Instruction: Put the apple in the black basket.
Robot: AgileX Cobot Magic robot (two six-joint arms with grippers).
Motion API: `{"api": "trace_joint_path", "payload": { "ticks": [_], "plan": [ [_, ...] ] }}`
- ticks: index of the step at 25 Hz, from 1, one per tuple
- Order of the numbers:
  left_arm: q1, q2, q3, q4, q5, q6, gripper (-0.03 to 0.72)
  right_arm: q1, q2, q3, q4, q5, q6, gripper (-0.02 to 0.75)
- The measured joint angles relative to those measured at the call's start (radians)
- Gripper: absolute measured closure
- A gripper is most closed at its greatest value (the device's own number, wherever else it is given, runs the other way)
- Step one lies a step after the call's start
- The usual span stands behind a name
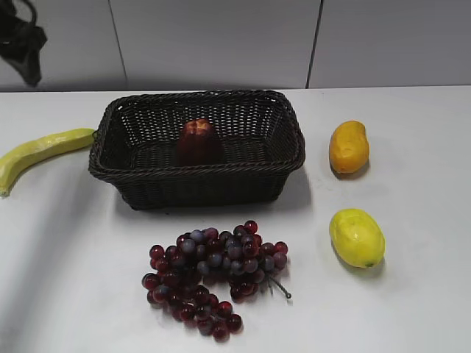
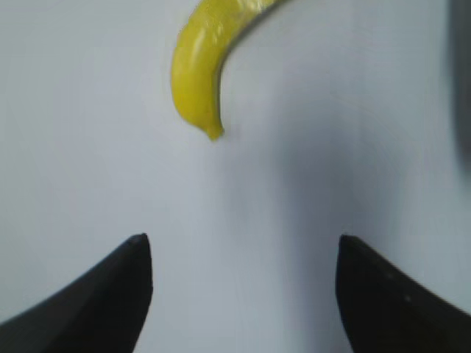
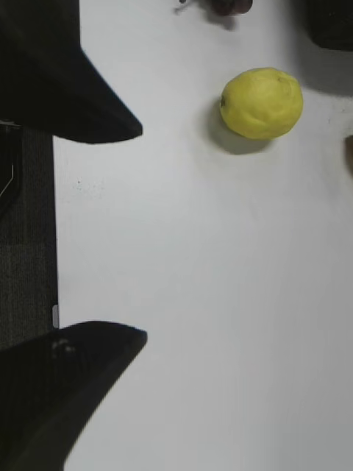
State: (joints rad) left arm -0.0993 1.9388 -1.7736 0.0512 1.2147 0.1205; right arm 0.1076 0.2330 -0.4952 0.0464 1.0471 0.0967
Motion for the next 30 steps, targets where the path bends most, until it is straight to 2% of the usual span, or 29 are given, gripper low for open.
{"api": "trace_joint_path", "payload": {
  "ticks": [4,10,14,24,30],
  "plan": [
    [0.05,-0.134,0.226,-0.016,0.0,-0.012,0.114,0.0,0.0,0.0,0.0,0.0,0.0,0.167],
    [0.05,-0.379,0.553,-0.041,0.002,-0.013,0.114,0.0,0.0,0.0,0.0,0.0,0.0,0.167],
    [0.05,-0.536,0.723,-0.041,0.001,-0.013,0.114,0.0,0.0,0.0,0.0,0.0,0.0,0.167],
    [0.05,-0.961,1.108,-0.051,-0.08,-0.013,0.114,0.0,0.0,0.0,0.0,0.0,0.0,0.167],
    [0.05,-1.242,1.263,-0.051,-0.135,-0.013,0.114,0.0,0.0,0.0,0.0,0.0,0.0,0.167]
  ]
}}
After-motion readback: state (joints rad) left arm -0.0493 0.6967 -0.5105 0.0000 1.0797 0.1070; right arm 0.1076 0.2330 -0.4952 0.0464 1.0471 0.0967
